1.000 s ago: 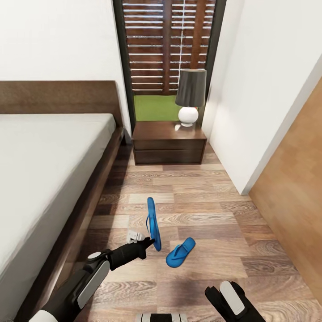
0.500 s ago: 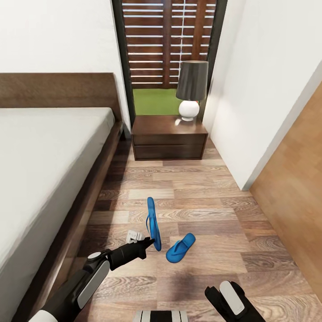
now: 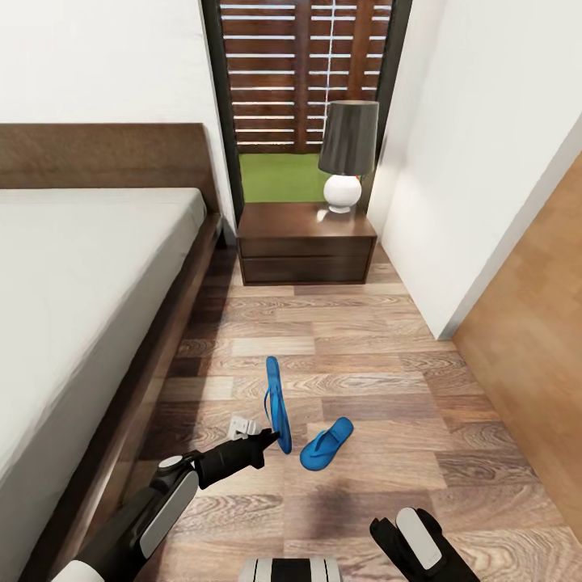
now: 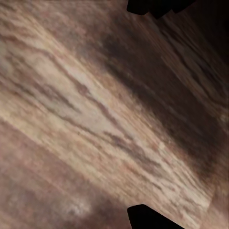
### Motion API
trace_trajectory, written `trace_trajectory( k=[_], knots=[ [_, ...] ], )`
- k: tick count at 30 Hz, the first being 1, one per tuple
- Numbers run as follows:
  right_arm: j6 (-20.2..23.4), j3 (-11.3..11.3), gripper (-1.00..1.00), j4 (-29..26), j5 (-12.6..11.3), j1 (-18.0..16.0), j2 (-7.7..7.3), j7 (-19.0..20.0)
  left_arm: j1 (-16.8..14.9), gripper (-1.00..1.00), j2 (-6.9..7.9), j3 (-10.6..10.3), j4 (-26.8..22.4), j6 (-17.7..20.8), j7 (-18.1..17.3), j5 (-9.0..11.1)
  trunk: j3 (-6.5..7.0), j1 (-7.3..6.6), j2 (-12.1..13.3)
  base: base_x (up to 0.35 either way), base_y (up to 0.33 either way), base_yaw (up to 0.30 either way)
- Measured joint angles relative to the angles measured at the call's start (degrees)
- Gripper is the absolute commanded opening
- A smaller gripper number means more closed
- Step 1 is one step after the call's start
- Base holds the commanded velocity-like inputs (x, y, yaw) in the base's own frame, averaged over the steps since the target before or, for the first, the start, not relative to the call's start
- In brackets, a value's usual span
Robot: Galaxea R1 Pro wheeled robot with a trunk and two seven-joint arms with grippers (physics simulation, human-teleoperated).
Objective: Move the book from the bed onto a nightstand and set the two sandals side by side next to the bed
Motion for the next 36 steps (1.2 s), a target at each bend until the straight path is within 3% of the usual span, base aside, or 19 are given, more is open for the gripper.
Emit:
trace_trajectory(
  k=[14,18,20,24,29,36],
  knots=[
    [0.1,0.4,1.00,0.0,0.0,-0.4,0.21,-0.1,0.0,-1.00,0.00,0.0,0.0,-0.2,0.0,0.0,0.00,0.00,0.0,0.099,0.000,0.000],
    [0.0,0.5,1.00,0.4,-0.1,-7.7,0.58,-0.2,0.0,-1.00,0.00,0.0,0.0,-0.2,0.0,0.0,0.01,0.00,0.0,0.001,0.000,0.000],
    [0.1,0.5,1.00,0.6,-0.1,-9.5,1.01,-0.1,0.0,-1.00,0.00,0.0,-0.1,-0.2,0.0,0.0,0.00,0.00,0.0,0.000,0.000,0.000],
    [0.1,0.9,1.00,0.7,-0.1,-10.3,1.54,0.2,0.0,-1.00,0.00,0.0,-0.1,-0.2,0.0,0.0,0.00,0.00,0.0,0.000,0.000,0.000],
    [0.1,3.0,1.00,0.7,-0.1,-10.4,1.68,0.3,0.0,-1.00,0.00,0.0,-0.1,-0.1,-0.1,0.0,0.00,0.00,0.0,0.000,0.000,0.000],
    [-0.1,3.3,1.00,0.8,-0.1,-10.5,1.61,0.1,0.0,-1.00,0.00,-0.1,-0.2,-0.1,-0.1,0.0,0.00,-0.01,0.0,0.095,0.000,0.000]
  ],
)
